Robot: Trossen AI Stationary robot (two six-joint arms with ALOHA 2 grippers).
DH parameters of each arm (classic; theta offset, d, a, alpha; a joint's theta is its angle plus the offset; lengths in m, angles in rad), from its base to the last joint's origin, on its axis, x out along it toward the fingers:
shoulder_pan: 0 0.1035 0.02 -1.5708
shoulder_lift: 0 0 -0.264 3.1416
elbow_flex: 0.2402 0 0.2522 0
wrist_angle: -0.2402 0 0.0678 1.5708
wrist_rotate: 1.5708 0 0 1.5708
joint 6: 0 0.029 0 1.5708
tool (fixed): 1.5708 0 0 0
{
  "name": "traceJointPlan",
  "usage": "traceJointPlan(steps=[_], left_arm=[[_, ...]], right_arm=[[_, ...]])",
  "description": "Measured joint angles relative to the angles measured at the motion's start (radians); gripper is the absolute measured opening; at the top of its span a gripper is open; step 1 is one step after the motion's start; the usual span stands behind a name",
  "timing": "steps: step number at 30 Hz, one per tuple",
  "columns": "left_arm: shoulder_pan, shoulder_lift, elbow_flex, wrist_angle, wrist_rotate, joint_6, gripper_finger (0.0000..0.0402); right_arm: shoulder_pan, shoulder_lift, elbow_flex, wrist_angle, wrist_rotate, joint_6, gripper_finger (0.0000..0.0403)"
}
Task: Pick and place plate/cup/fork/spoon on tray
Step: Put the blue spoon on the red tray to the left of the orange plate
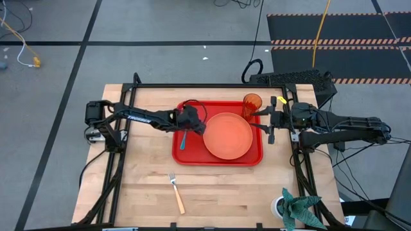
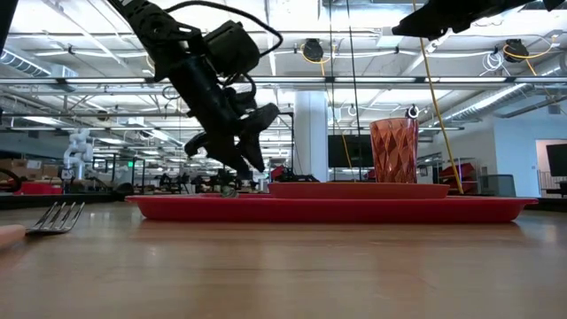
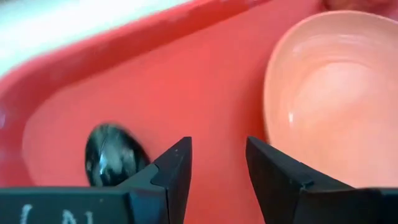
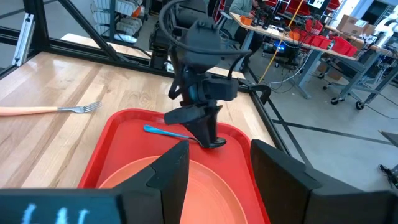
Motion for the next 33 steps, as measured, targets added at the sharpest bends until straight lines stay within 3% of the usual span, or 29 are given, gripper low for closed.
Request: traceJointPlan(steps=[4,10,19,33], left_arm=[[-0.010,0.000,0.000,-0.026,-0.001,0.182,0.0154],[-0.020,0.000,0.000,-0.044,-0.015,0.329,0.0154],[-0.017,0.000,0.000,-0.182,-0.075,0.270,0.0154],[-0.004,0.012,-0.001,-0.148,-0.098,0.257,0.0154]], right_arm=[[0.000,0.000,0.000,0.000,0.000,0.000,0.0164],[0.000,0.000,0.000,0.000,0.000,0.000,0.0164],[0.000,0.000,0.000,0.000,0.000,0.000,0.0164],[0.000,0.000,0.000,0.000,0.000,0.000,0.0164]])
